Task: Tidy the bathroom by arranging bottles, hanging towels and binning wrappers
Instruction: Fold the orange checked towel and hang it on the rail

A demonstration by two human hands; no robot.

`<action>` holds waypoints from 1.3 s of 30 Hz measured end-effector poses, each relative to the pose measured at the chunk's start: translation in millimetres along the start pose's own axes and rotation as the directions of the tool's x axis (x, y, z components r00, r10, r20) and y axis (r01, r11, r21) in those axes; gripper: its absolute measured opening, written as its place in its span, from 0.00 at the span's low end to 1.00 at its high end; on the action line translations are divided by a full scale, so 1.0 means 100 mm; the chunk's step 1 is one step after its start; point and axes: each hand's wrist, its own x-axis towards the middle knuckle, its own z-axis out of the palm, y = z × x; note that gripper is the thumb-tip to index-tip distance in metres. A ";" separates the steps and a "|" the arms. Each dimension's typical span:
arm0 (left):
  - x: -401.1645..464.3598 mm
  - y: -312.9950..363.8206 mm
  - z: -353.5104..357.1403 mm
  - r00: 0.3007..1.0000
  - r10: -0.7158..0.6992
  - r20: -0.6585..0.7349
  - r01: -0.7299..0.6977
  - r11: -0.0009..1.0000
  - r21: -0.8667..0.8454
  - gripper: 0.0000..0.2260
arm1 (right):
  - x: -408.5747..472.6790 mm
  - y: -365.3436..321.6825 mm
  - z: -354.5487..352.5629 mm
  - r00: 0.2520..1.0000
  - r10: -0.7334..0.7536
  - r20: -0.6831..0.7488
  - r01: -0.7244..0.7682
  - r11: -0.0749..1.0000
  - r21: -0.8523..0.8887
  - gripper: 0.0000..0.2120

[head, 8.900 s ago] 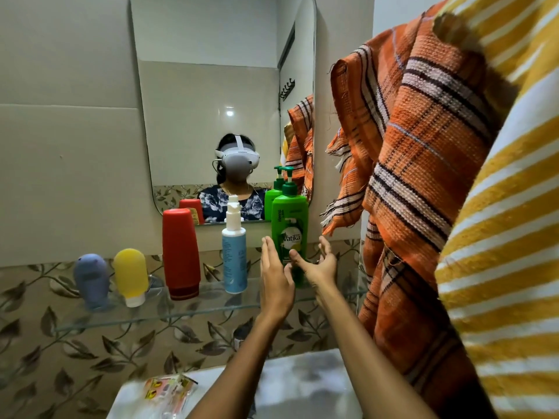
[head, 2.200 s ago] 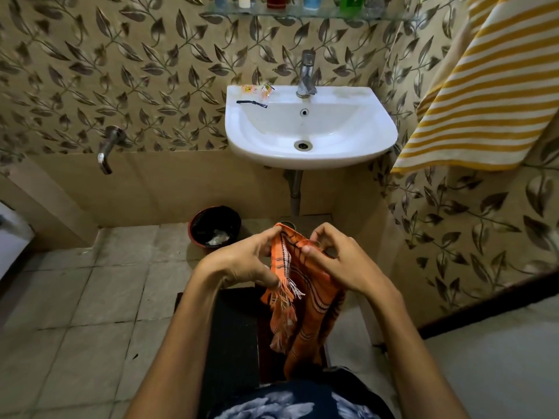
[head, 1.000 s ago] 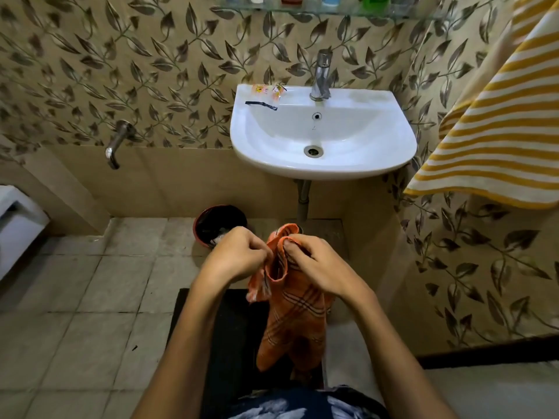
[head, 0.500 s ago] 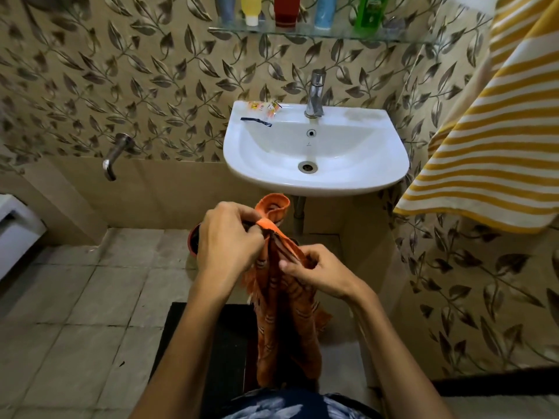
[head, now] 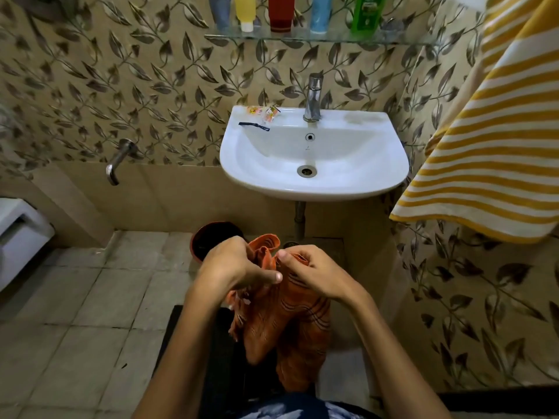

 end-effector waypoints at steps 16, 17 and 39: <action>0.04 0.13 0.01 0.800 0.086 -0.594 -0.208 0.968 -0.141 0.07 | 0.07 0.20 -0.05 0.957 0.145 0.252 -0.183 0.974 0.134 0.21; 0.05 0.13 -0.04 0.783 0.071 -0.617 -0.212 0.964 -0.158 0.08 | 0.06 0.22 -0.05 0.951 0.179 0.253 -0.217 0.967 0.133 0.20; 0.40 0.02 -0.19 0.946 0.299 -0.129 -0.296 0.954 0.040 0.05 | 0.43 -0.34 0.07 0.998 -0.020 -0.051 0.037 0.936 0.350 0.05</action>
